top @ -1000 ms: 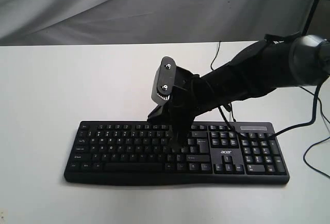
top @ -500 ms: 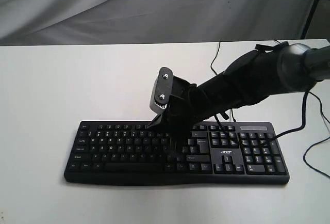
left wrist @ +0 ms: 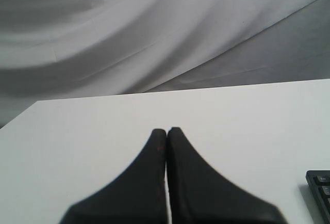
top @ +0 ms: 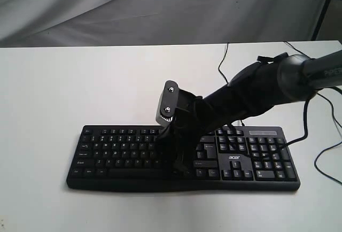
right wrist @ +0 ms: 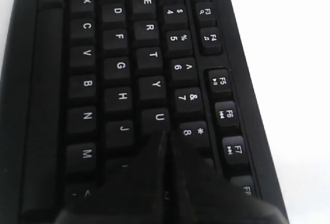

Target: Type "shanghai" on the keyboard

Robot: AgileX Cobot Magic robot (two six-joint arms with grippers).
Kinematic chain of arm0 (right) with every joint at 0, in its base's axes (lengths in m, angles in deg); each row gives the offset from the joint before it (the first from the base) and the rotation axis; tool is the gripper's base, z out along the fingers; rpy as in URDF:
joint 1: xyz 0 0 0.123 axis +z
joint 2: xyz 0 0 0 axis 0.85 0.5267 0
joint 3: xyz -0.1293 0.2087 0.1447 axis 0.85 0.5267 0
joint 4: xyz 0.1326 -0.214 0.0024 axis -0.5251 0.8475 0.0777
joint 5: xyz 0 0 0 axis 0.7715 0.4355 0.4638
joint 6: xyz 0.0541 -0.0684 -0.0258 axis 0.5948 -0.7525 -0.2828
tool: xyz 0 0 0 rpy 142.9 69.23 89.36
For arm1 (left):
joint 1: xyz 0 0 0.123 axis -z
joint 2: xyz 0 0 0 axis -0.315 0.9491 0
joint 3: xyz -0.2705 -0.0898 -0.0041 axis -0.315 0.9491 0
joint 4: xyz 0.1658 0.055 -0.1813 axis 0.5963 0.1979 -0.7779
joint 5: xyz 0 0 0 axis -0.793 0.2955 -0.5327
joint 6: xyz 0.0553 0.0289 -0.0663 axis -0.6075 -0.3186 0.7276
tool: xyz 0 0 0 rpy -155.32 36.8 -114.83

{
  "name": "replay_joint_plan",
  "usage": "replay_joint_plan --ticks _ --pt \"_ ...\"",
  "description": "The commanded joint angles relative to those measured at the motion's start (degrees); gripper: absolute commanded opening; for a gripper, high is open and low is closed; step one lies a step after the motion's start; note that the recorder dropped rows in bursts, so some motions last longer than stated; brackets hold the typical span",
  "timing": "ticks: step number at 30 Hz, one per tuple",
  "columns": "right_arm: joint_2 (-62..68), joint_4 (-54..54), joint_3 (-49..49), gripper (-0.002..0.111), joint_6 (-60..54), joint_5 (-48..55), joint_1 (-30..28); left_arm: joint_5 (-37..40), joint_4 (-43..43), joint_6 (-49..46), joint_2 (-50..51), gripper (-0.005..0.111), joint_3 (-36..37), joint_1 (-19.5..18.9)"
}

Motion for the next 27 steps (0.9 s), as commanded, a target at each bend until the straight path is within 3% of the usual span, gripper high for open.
replay_joint_plan --ticks 1,27 --pt "0.08 -0.08 -0.36 0.0 -0.59 1.33 0.16 -0.3 -0.03 0.16 0.18 0.001 0.29 0.22" --pt "0.09 1.35 -0.36 0.0 -1.09 1.19 0.16 -0.3 -0.03 0.16 0.18 0.001 0.29 0.22"
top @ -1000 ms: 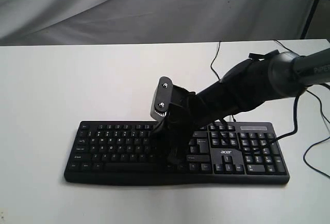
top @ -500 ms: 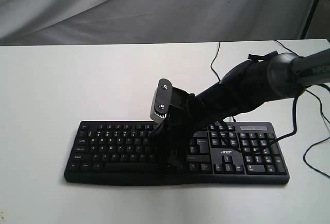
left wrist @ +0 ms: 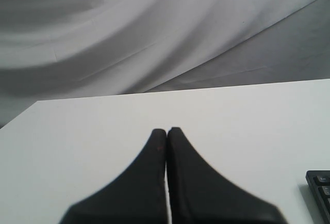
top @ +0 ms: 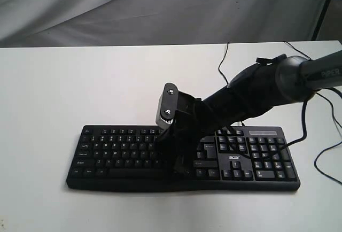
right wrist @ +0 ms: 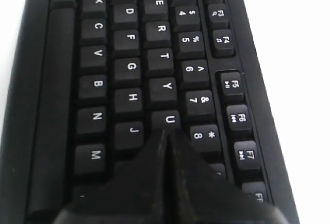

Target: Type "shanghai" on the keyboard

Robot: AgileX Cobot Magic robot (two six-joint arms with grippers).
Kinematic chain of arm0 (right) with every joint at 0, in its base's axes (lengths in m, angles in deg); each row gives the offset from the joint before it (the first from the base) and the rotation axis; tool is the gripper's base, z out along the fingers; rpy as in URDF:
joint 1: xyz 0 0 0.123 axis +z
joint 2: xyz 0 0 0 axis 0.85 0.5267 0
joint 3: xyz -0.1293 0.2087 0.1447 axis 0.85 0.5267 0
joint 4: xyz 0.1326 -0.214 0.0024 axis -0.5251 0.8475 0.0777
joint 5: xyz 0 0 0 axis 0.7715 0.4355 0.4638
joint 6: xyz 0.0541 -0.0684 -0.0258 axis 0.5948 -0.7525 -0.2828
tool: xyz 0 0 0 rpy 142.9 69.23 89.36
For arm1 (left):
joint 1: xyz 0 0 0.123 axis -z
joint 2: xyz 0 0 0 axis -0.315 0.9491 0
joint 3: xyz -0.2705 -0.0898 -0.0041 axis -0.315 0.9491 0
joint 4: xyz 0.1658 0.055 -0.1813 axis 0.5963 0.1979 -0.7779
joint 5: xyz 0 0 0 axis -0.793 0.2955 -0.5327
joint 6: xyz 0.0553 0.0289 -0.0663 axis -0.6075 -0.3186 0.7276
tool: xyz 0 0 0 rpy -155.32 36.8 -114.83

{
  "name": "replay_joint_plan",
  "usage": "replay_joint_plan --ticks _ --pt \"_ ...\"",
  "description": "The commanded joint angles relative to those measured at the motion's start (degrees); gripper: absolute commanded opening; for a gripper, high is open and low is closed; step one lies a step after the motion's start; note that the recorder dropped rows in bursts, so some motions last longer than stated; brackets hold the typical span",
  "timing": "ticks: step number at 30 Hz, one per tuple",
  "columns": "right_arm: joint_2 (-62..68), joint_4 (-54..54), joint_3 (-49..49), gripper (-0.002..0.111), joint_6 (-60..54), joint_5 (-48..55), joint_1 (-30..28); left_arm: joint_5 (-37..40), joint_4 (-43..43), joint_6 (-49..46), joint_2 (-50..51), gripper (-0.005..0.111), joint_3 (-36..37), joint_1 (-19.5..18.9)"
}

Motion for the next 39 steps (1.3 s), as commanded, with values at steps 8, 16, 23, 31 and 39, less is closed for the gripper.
replay_joint_plan --ticks 8,16,23,31,39 --pt "-3.75 1.47 -0.25 0.0 1.53 0.51 0.16 -0.3 -0.03 0.16 0.18 0.001 0.29 0.22" --pt "-3.63 1.37 -0.25 0.0 1.53 0.36 0.16 -0.3 -0.03 0.16 0.18 0.001 0.29 0.22" --pt "-10.75 -0.64 -0.25 0.0 4.48 0.0 0.05 -0.3 -0.03 0.16 0.18 0.001 0.29 0.22" --pt "-25.51 -1.24 -0.25 0.0 8.28 0.0 0.05 -0.3 -0.03 0.16 0.18 0.001 0.29 0.22" --pt "-39.78 -7.05 -0.25 0.0 8.99 -0.18 0.05 -0.3 -0.03 0.16 0.18 0.001 0.29 0.22"
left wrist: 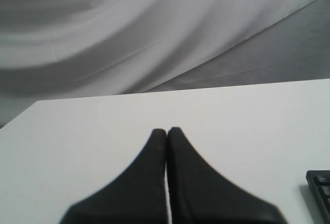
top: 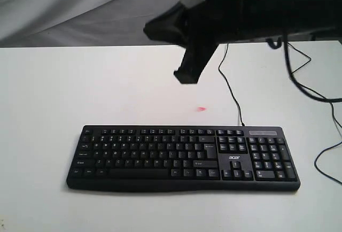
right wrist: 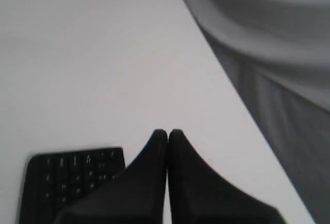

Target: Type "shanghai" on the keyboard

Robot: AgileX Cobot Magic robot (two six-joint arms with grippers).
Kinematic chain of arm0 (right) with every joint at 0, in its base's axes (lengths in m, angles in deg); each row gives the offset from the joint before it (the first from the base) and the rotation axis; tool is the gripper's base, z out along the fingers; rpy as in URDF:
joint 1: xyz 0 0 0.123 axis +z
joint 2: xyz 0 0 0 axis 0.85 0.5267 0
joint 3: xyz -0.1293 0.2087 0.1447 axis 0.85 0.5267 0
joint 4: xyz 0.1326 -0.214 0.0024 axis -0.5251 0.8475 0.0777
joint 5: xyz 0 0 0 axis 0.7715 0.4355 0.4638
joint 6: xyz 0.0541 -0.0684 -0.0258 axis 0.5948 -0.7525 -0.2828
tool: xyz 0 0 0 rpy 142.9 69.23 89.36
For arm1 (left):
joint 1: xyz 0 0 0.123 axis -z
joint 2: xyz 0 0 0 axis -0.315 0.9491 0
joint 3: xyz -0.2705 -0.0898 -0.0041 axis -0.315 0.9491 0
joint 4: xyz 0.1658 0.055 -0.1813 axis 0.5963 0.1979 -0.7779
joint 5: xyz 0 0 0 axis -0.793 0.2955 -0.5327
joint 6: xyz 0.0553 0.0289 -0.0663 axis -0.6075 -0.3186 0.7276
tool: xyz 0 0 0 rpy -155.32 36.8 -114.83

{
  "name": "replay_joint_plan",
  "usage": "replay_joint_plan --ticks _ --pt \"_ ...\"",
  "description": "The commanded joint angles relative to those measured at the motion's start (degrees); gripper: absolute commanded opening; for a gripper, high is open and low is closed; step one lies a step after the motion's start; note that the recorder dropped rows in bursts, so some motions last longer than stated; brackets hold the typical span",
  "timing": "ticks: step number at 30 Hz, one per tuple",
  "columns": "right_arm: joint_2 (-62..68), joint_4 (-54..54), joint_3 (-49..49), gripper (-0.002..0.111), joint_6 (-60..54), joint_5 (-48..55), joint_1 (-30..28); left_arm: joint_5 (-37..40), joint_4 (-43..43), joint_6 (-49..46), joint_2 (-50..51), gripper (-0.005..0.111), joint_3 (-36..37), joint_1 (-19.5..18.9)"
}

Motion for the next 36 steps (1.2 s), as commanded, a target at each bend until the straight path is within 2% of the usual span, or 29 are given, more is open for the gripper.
replay_joint_plan --ticks 1,14,36 --pt "-7.54 -4.97 -0.25 0.0 0.3 0.06 0.05 -0.3 -0.03 0.16 0.18 0.001 0.29 0.22" --pt "-19.86 -7.03 -0.25 0.0 0.4 0.06 0.05 -0.3 -0.03 0.16 0.18 0.001 0.29 0.22" --pt "-19.81 -6.61 -0.25 0.0 0.4 -0.08 0.05 -0.3 -0.03 0.16 0.18 0.001 0.29 0.22"
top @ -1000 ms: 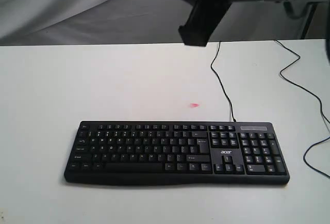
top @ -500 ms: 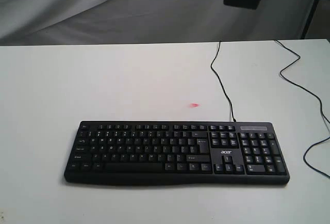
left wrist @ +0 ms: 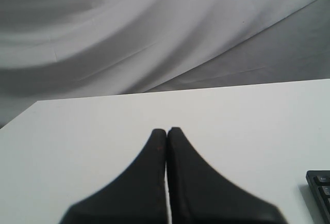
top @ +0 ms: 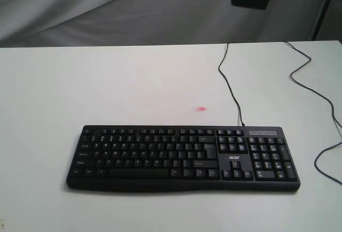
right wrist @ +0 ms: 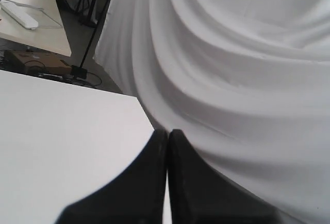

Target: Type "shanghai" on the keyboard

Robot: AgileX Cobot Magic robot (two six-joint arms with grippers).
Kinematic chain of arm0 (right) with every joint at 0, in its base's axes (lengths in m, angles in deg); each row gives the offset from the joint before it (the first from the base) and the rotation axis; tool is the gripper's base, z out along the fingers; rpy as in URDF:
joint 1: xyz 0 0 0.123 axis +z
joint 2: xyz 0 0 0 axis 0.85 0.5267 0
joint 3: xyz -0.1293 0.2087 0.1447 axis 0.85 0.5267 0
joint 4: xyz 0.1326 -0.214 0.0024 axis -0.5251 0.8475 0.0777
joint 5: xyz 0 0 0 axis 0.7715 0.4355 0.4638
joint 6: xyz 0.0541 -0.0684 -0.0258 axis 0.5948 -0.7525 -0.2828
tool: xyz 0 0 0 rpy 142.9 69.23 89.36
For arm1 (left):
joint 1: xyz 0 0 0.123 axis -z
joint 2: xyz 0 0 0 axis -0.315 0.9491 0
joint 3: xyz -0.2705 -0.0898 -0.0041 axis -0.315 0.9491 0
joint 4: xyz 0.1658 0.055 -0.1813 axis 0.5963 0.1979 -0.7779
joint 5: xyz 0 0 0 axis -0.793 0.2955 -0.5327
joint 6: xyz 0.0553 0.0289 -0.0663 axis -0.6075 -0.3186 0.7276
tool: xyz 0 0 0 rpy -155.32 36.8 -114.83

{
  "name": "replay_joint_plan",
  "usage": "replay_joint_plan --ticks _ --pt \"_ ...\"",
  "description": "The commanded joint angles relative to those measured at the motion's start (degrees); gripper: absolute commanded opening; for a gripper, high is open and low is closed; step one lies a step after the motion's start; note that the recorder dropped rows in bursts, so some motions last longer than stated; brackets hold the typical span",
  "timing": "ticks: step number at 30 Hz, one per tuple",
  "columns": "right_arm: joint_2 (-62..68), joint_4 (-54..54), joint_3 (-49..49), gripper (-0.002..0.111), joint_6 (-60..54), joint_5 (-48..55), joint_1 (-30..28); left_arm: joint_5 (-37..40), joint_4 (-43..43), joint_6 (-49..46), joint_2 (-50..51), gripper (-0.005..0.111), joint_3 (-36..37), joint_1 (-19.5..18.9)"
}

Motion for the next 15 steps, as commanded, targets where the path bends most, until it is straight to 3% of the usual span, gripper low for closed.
replay_joint_plan --ticks 1,9,12,15 --pt "-0.19 0.04 -0.25 0.0 0.3 -0.87 0.05 -0.3 -0.03 0.16 0.18 0.001 0.29 0.22" --pt "-2.19 8.68 -0.25 0.0 2.62 -9.88 0.05 -0.3 -0.03 0.16 0.18 0.001 0.29 0.22" --pt "-3.63 14.71 -0.25 0.0 12.81 -14.2 -0.08 -0.3 -0.03 0.16 0.18 0.001 0.29 0.22" --pt "-6.04 20.96 -0.25 0.0 30.25 -19.76 -0.31 -0.3 -0.03 0.16 0.18 0.001 0.29 0.22"
